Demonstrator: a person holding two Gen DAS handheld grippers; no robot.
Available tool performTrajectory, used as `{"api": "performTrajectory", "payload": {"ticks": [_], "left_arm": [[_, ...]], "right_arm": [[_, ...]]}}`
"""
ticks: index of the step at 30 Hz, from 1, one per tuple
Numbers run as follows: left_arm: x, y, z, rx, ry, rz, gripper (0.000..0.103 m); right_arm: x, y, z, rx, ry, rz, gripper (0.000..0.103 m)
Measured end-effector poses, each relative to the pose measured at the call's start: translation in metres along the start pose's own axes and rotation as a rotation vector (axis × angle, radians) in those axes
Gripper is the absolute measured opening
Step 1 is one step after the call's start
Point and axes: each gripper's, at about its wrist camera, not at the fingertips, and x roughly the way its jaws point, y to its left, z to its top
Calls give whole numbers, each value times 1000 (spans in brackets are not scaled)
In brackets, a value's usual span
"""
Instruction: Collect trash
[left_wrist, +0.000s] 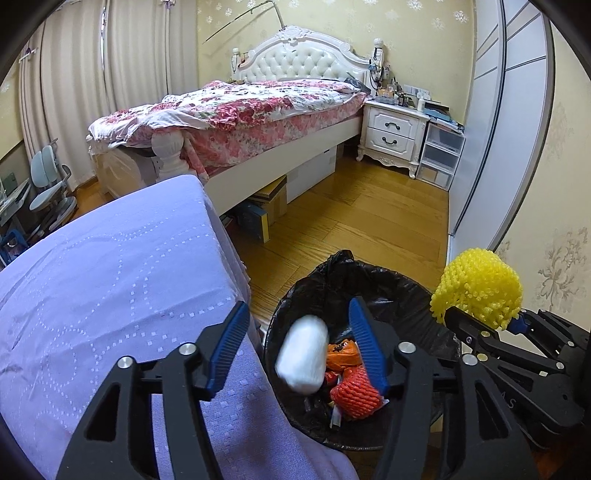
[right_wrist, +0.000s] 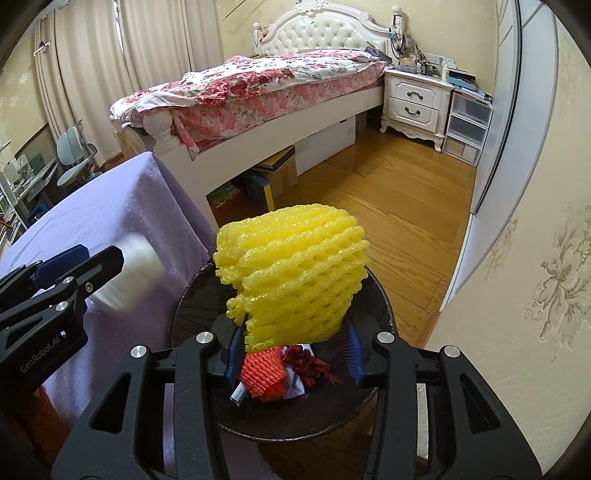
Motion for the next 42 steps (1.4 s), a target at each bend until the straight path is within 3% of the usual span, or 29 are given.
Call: {"api": "performTrajectory", "payload": {"ticks": [3,8,11,20,42], "left_arm": [[-3,0,-1,-2,-11,7,73],[-6,0,-2,-2,-19,21,77],[-6,4,-1,-8,-21,28,78],[-14,10,-4,-28,-29,54,79],[-68,30,-14,-54,-97,120,84]], "right_arm": [[0,-1,1,4,-1,-4,49],[0,-3,1,7,-3,-12,58],[0,-3,1,8,-6,-17,65],[-6,-2,3,14,-20,-26,68],[-63,27,0,-9,-121,-71,94]]}}
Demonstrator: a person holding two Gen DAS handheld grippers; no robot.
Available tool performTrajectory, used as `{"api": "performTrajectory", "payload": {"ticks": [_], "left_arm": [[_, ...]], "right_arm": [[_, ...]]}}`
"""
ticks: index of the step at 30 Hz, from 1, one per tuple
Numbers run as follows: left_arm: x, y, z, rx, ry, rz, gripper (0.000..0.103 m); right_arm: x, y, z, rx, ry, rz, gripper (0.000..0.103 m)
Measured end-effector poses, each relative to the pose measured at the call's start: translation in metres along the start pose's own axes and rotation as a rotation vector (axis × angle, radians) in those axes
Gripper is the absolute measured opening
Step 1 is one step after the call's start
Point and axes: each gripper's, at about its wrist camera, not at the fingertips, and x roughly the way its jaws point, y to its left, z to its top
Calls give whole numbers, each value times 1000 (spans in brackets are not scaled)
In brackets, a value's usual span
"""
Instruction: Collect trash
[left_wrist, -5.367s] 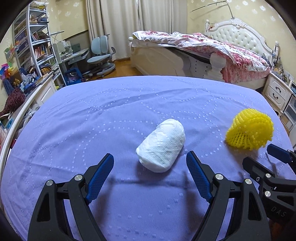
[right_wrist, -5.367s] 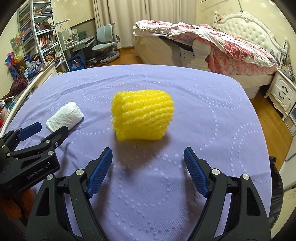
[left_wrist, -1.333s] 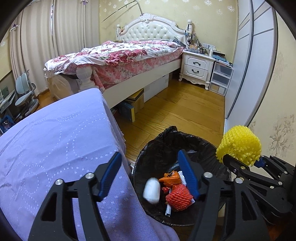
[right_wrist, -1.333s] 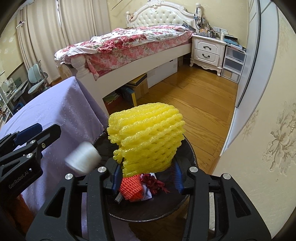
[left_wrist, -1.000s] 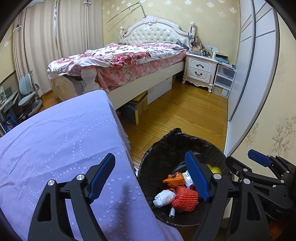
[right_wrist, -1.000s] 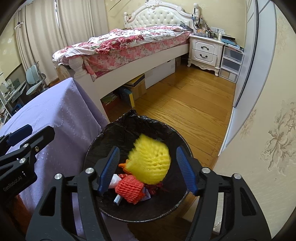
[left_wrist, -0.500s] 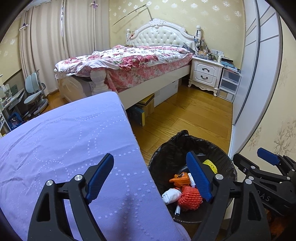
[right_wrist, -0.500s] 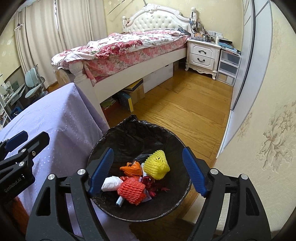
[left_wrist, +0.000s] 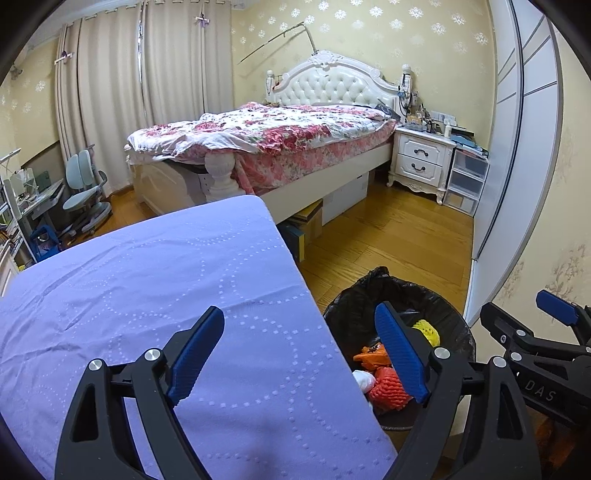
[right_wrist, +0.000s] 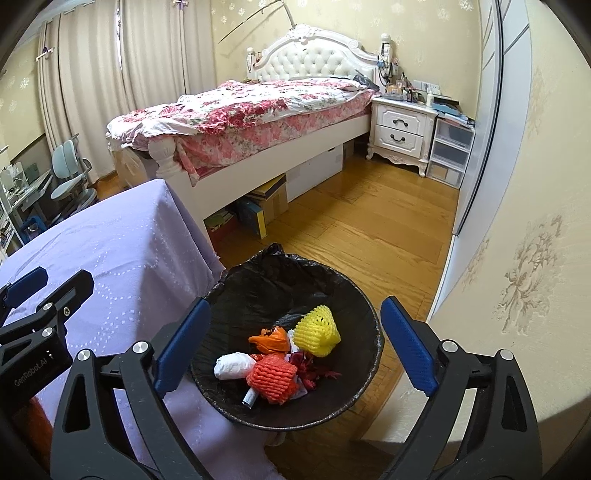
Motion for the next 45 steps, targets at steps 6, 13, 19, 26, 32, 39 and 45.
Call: {"api": "performTrajectory", "payload": {"ticks": [6,13,19,26,32,39,45], "left_arm": [[-20,9,-4,-19,-15,6,84],[-40,15,-8,-25,-37,20,84],[-55,20,-11,-27,-59,31,85],[-69,28,-19,-43,-63,42,85],[-78,35,-25,-55,-63,51,85],[-85,39,-26,-63,-75,53,85],[-87,40,-25,-64,-80,52,85]], "right_arm": [[-18,5,-4,15,-23,9,96],[-40,14,-10,-2,-45,27,96],[-53,22,-14,-25,-54,36,96],[-68,29,-18,-42,-70,45,96],[-79,33,-21,-47,-82,54,96],[-88,34,-21,-48,-97,66,96],[-90,35,-21,-52,-103,67,96]]}}
